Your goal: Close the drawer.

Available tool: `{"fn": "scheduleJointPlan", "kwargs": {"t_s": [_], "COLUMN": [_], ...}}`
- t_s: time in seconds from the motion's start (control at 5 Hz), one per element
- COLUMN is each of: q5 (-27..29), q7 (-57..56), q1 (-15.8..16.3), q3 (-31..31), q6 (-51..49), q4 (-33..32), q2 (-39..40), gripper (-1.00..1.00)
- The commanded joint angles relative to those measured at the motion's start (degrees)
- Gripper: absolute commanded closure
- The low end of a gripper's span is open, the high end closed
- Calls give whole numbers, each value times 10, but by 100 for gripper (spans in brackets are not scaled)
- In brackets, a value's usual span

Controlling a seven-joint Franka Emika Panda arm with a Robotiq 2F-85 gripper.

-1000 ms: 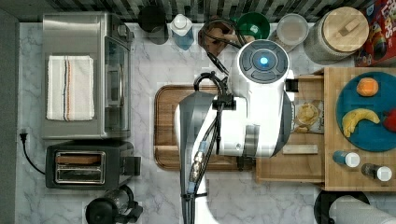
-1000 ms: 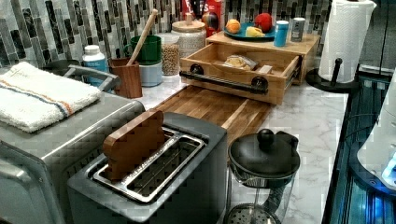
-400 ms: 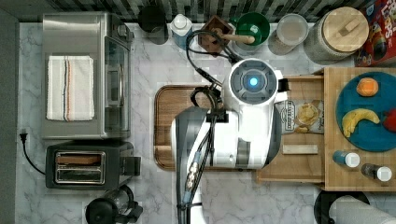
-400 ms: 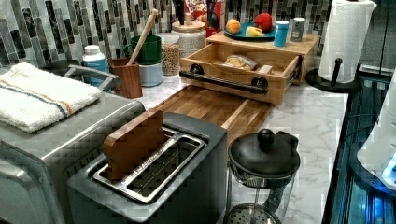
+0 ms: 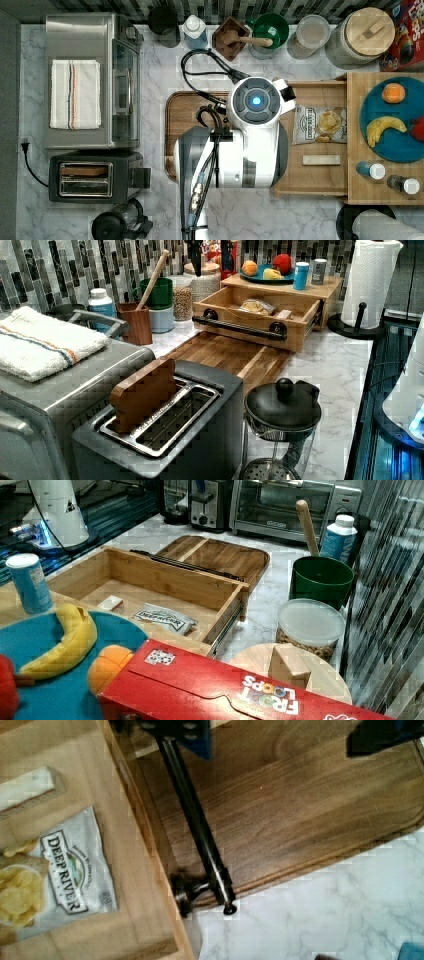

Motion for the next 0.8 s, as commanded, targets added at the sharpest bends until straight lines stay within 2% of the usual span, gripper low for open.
{"fn": "scheduleJointPlan", "kwargs": {"t_s": [0.2, 0.8], "q5": [6, -67], "q7": [-41, -112], "q1": [44, 3], "q3": [56, 51], "q6": [105, 208], "q4": [-98, -130], "q2": [-10, 67], "gripper": [100, 100]}}
